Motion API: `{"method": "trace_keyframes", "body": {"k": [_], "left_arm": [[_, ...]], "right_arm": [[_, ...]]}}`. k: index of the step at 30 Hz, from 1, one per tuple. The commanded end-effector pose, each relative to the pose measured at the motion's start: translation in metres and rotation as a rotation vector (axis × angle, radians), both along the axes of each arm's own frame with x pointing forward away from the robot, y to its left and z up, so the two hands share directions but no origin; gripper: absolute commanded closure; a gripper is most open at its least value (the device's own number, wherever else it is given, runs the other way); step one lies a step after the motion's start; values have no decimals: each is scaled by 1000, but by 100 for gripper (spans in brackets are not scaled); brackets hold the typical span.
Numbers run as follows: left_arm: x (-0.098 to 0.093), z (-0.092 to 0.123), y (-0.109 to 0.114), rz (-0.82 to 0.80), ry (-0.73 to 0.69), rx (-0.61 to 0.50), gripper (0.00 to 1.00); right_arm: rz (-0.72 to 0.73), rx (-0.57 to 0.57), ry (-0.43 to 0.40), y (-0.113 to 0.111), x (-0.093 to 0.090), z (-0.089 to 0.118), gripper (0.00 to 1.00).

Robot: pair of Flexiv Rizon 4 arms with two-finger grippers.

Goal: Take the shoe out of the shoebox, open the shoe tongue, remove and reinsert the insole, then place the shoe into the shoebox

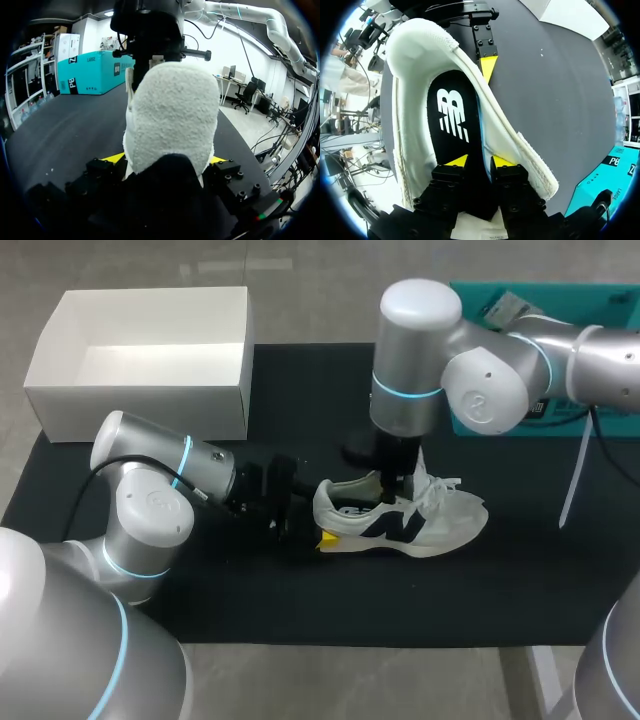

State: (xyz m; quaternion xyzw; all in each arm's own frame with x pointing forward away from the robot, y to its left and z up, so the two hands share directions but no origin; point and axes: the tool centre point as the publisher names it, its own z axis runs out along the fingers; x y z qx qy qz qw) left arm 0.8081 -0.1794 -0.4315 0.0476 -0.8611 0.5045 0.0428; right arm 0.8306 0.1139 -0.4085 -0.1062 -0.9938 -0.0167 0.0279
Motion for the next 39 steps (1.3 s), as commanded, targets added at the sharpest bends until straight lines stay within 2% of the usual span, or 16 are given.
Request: {"method": "trace_keyframes", "body": {"k": [1, 6, 11, 13, 21, 22, 24, 25, 26, 31, 39], "left_arm": [[1, -2, 0, -2, 0, 1, 100], [1, -2, 0, -2, 0, 1, 100], [1, -2, 0, -2, 0, 1, 100], [1, -2, 0, -2, 0, 1, 100], [1, -2, 0, -2, 0, 1, 100], [1, -2, 0, -2, 0, 1, 100], [1, -2, 0, -2, 0, 1, 100], [1, -2, 0, -2, 0, 1, 100], [1, -2, 0, -2, 0, 1, 100], [1, -2, 0, -2, 0, 1, 100], [1, -2, 0, -2, 0, 1, 100]], "right_arm": [[5, 6, 28, 0, 6, -13, 69], [15, 16, 51, 1, 7, -21, 70], [48, 27, 119, 7, 5, -29, 66], [61, 27, 153, 11, 1, -32, 63], [37, 56, 236, 18, -21, -54, 63], [29, 61, 241, 18, -22, -57, 65], [16, 62, 244, 17, -24, -63, 79], [9, 63, 248, 17, -24, -65, 87], [-1, 60, 253, 16, -24, -67, 100], [-39, 50, 269, 13, -27, -70, 100], [-152, 90, 219, -6, -29, -41, 100]]}}
